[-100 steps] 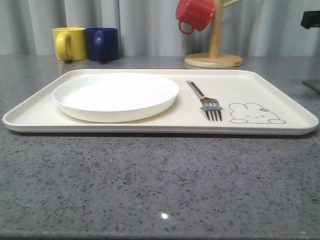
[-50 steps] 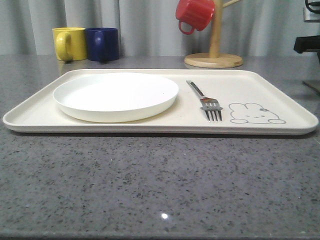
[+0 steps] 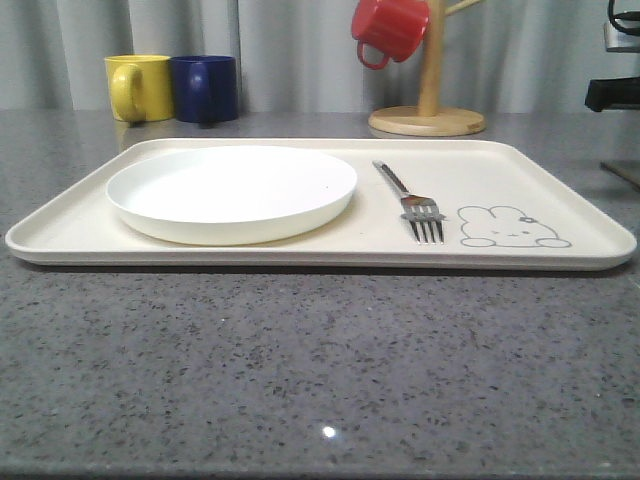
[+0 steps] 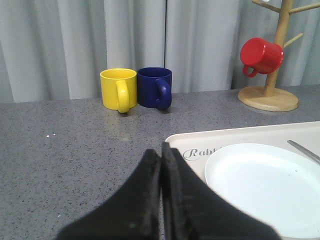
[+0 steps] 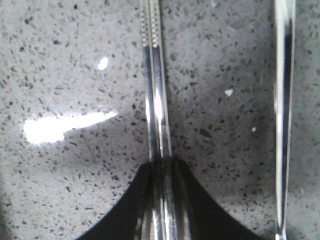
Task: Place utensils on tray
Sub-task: 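Move the right gripper back and grasp the chopsticks, then place the chopsticks on the tray next to the fork, release, then move the right gripper back and grasp the spoon, then place the spoon on the tray beside the chopsticks, release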
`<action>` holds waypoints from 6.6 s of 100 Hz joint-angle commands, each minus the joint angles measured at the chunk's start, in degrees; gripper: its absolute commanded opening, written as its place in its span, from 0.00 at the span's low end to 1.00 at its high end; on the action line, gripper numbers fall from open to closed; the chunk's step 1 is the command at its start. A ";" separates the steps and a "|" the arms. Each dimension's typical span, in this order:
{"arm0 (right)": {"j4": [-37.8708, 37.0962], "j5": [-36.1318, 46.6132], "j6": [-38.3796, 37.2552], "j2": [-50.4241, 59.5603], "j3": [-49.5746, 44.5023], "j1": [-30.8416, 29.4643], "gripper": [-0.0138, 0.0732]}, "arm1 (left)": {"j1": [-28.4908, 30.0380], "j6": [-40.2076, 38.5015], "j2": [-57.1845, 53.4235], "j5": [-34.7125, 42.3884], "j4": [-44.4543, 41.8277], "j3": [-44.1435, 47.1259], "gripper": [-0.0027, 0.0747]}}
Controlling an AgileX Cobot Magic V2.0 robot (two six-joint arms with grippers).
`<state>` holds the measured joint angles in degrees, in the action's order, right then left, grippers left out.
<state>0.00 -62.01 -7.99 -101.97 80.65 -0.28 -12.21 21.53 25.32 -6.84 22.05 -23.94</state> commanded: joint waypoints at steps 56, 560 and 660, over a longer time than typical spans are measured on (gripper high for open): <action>5.61 3.60 -9.40 13.43 1.24 10.14 0.08 | -0.54 0.01 0.18 4.37 0.24 -1.49 0.01; 3.35 3.87 -11.10 9.05 2.47 16.37 0.10 | -0.54 0.01 0.18 4.05 0.24 -1.49 0.01; -1.92 5.58 -9.09 8.00 3.49 16.06 0.53 | -0.54 0.01 0.18 4.05 0.24 -1.49 0.01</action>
<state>0.81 -58.13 -18.99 -99.25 82.16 16.17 -12.21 21.53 25.32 -6.84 22.05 -23.94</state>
